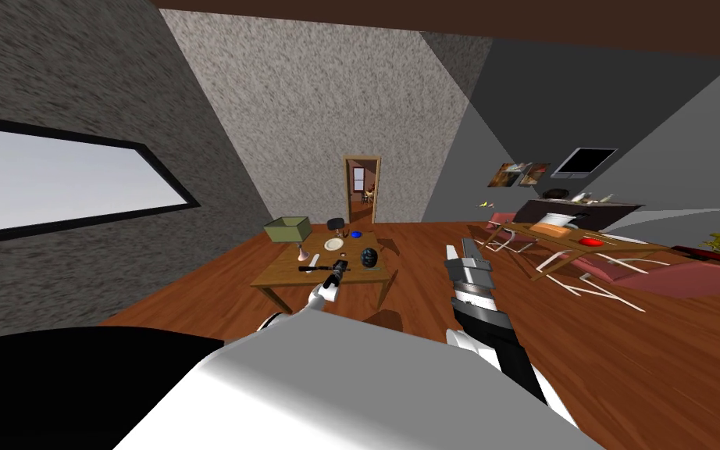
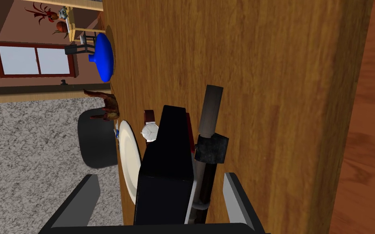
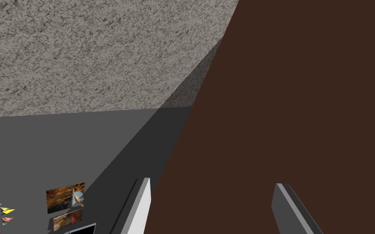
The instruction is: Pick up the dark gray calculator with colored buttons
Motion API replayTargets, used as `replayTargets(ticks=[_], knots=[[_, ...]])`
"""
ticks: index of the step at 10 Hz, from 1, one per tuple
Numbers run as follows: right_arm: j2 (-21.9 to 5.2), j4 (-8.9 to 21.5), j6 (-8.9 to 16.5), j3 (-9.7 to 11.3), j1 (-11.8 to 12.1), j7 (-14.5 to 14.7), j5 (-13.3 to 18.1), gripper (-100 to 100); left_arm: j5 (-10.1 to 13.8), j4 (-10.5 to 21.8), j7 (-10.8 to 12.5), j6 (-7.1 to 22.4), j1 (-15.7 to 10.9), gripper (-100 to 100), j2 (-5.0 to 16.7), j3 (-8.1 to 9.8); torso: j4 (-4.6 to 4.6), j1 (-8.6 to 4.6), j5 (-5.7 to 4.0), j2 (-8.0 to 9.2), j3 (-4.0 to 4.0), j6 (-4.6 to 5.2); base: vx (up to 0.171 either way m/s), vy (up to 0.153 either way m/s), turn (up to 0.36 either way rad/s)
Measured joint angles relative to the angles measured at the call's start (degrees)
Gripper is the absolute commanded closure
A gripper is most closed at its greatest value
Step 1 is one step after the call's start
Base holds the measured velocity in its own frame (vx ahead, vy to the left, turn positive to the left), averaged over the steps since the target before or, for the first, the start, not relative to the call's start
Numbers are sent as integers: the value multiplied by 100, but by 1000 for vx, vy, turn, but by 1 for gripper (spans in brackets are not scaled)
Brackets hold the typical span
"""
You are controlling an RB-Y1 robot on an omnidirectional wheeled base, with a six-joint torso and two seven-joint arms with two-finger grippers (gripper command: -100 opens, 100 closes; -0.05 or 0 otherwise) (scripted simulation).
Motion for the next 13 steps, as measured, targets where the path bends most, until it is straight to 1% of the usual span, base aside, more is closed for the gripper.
replayTargets(ticks=[1, 2, 3, 4, 5, 6, 7, 8, 12, 13], knots=[[0, 0, 0, 0, 0, 0, 0, 0, -7, 201, 29, -77, -149, -100, 25, 50, 1, -2, 0, 3, 2, -1, -18, -8, 3], [0, 0, 0, 0, 0, 0, 0, 0, -11, 277, 43, -87, -170, -100, 31, 54, 0, -2, 0, 0, 0, -2, -38, -9, -54], [0, 0, 0, 0, 0, 0, 0, 0, -25, 340, 102, -100, -282, -100, 83, 97, 1, -2, -1, 4, 3, 0, -41, -9, -37], [0, 0, 0, 0, 0, 0, 0, 0, -43, 532, 93, -186, -452, -100, 65, 197, 1, -4, 0, 6, 4, -1, -21, -8, 0], [0, 0, 0, 0, 0, 0, 0, 0, -39, 779, 102, -253, -565, -100, 92, 211, 0, -2, 0, 1, 1, -2, -40, -14, -53], [0, 0, 0, 0, 0, 0, 0, 0, -52, 1082, 142, -378, -781, -100, 136, 291, 1, -4, -1, 5, 3, 0, -39, -11, -36], [0, 0, 0, 0, 0, 0, 0, 0, -67, 1181, 174, -387, -837, -100, 145, 321, 1, -3, 0, 6, 4, -2, -14, -4, -2], [0, 0, 0, 0, 1, 0, 0, 0, -68, 1187, 180, -375, -837, 100, 145, 322, 0, -1, 0, 0, 1, -2, 0, 0, 0], [0, 0, 0, 0, 1, 0, 0, 0, -73, 1193, 171, -367, -831, 100, 147, 319, 5, 4, 3, -1, 2, -4, 0, 0, 0], [0, 0, 0, 0, 1, 0, 0, 0, -73, 1194, 171, -366, -830, 0, 147, 319, 6, 3, 2, 0, 4, -4, 0, 0, 0]])
